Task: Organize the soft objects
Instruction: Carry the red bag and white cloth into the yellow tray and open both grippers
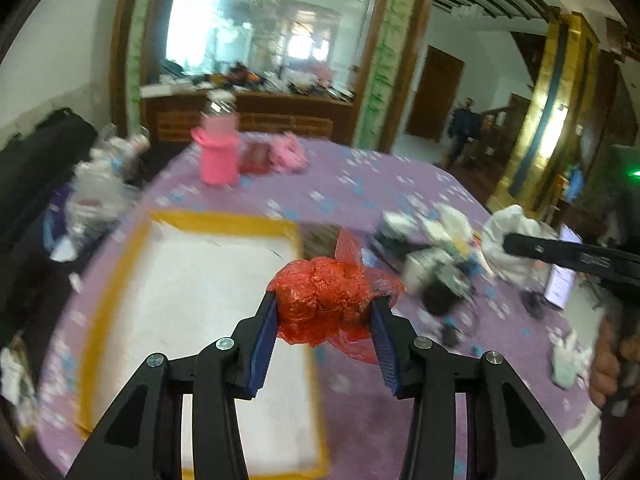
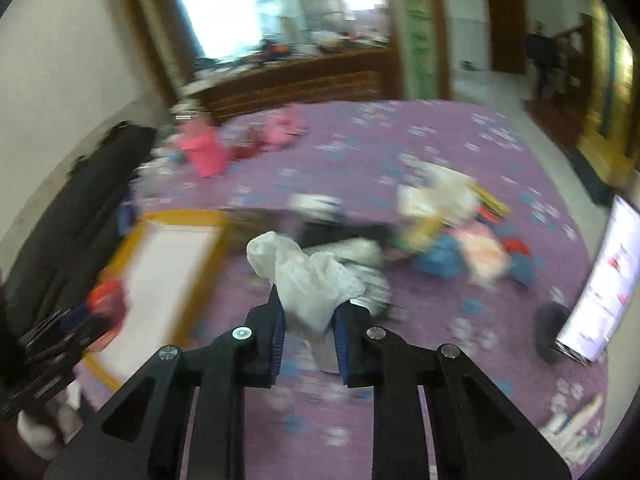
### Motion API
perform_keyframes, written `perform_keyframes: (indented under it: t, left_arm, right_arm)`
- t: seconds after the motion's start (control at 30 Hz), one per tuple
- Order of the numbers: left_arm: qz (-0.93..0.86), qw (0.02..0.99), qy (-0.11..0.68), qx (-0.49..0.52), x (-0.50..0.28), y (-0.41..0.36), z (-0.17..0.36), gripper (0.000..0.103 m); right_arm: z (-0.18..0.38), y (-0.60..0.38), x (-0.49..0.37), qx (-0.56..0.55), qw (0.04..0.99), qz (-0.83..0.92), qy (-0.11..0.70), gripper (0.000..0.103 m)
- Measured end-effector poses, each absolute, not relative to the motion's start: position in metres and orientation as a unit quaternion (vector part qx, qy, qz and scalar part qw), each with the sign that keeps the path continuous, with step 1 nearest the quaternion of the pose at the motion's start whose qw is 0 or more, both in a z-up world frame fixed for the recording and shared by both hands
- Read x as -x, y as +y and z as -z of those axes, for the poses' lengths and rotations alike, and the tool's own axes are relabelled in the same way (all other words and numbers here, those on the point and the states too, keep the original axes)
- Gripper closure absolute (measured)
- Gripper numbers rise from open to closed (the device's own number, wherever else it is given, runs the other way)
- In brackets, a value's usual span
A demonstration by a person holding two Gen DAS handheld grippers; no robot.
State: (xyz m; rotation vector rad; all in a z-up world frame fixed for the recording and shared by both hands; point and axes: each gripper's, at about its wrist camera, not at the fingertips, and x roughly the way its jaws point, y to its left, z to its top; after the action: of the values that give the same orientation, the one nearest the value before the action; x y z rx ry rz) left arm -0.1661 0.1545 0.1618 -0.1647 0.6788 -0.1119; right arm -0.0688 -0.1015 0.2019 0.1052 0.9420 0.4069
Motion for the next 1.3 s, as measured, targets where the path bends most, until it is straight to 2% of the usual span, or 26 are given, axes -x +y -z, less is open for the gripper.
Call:
perform_keyframes:
  t: [0.13,0.27,0.43,0.53,0.67,0.8,0.87,0.97,1.2,1.27,1.3]
  left_arm:
    - [0.011,0.943,0.322,0.084,0.146,0.194,-0.192,0.059]
    - [-0.02,0.938,0.332,0.098,0.111,0.222,-0.198,0.059]
    - [-0.026,0.908,0.388,0.156,0.043,0.248,-0.156,0.059]
    - [-0.029,0.889,0.416,0.192,0.01,0.263,-0.124,0.059]
    - [-0.031,0.874,0.438,0.209,-0.023,0.271,-0.097,0.056]
    - [-0.038,0.863,0.447,0.234,-0.041,0.281,-0.082,0.049]
    - [-0.037,0.86,0.449,0.238,-0.046,0.284,-0.078,0.047]
    - [-0.038,0.867,0.441,0.23,-0.043,0.285,-0.08,0.036]
    - [-0.072,0.894,0.407,0.173,-0.007,0.265,-0.108,0.03]
    - [-0.097,0.91,0.381,0.133,0.014,0.253,-0.123,0.022]
    - [-0.114,0.917,0.366,0.112,0.024,0.245,-0.129,0.014]
  right_arm:
    - [-0.227,-0.045,0.051,-0.085,0.837,-0.284,0.46,0.084]
    - [-0.23,0.018,0.023,-0.12,0.795,-0.347,0.483,0.084]
    - [-0.167,0.082,-0.019,-0.118,0.776,-0.32,0.531,0.084]
    - [-0.12,0.095,-0.043,-0.125,0.763,-0.294,0.561,0.084]
    - [-0.09,0.101,-0.057,-0.115,0.759,-0.277,0.578,0.084]
    - [-0.085,0.11,-0.057,-0.093,0.769,-0.264,0.574,0.078]
    - [-0.082,0.114,-0.06,-0.084,0.774,-0.256,0.573,0.065]
    - [-0.084,0.113,-0.059,-0.078,0.784,-0.256,0.561,0.054]
    - [-0.126,0.087,-0.04,-0.06,0.829,-0.258,0.493,0.054]
    - [-0.141,0.072,-0.024,-0.044,0.842,-0.257,0.472,0.054]
    - [-0.146,0.065,-0.018,-0.037,0.848,-0.254,0.464,0.054]
